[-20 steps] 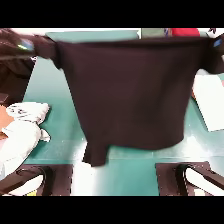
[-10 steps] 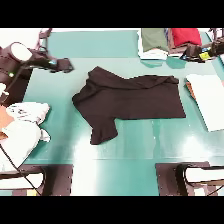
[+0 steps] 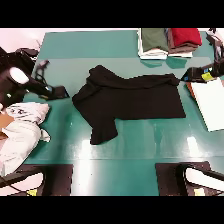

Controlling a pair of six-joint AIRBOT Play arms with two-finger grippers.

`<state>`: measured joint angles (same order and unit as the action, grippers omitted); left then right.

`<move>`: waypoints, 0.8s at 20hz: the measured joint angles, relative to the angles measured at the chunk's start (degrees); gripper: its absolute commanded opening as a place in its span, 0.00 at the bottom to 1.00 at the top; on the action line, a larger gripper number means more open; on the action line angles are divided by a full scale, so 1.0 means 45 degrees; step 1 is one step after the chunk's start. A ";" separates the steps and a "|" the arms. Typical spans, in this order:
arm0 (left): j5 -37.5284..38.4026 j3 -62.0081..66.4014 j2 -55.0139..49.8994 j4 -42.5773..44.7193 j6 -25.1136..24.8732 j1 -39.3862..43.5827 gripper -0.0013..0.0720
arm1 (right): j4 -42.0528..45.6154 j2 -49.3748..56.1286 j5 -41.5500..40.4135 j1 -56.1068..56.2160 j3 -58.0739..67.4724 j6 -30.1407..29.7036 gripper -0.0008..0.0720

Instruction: Fold the shirts.

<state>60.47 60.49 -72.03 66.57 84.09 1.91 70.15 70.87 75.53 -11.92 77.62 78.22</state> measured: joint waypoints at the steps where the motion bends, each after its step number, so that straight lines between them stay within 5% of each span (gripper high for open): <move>1: -0.0272 -0.0680 0.0083 -0.0058 0.0126 0.0311 0.75 | -0.0049 -0.0350 -0.0117 0.0029 -0.0510 -0.0024 0.61; 10: -0.3050 -0.3361 -0.0092 -0.1841 0.0923 0.2550 0.75 | -0.0039 -0.2195 -0.0491 0.0024 -0.2676 -0.0053 0.61; 11: -0.3322 -0.3419 -0.0185 -0.2171 0.0957 0.2725 0.67 | -0.0034 -0.2312 -0.0491 0.0024 -0.2710 -0.0053 0.61; 13: -0.3711 -0.3415 -0.0316 -0.2579 0.0971 0.2982 0.06 | -0.0039 -0.2467 -0.0481 0.0005 -0.2764 -0.0058 0.61; 16: -0.3973 -0.2953 -0.0296 -0.3016 0.0821 0.3050 0.06 | -0.0034 -0.2579 -0.0287 -0.0238 -0.2798 -0.0063 0.61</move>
<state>42.59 47.20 -73.36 52.99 87.79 15.64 70.00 59.27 74.24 -12.99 65.04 77.93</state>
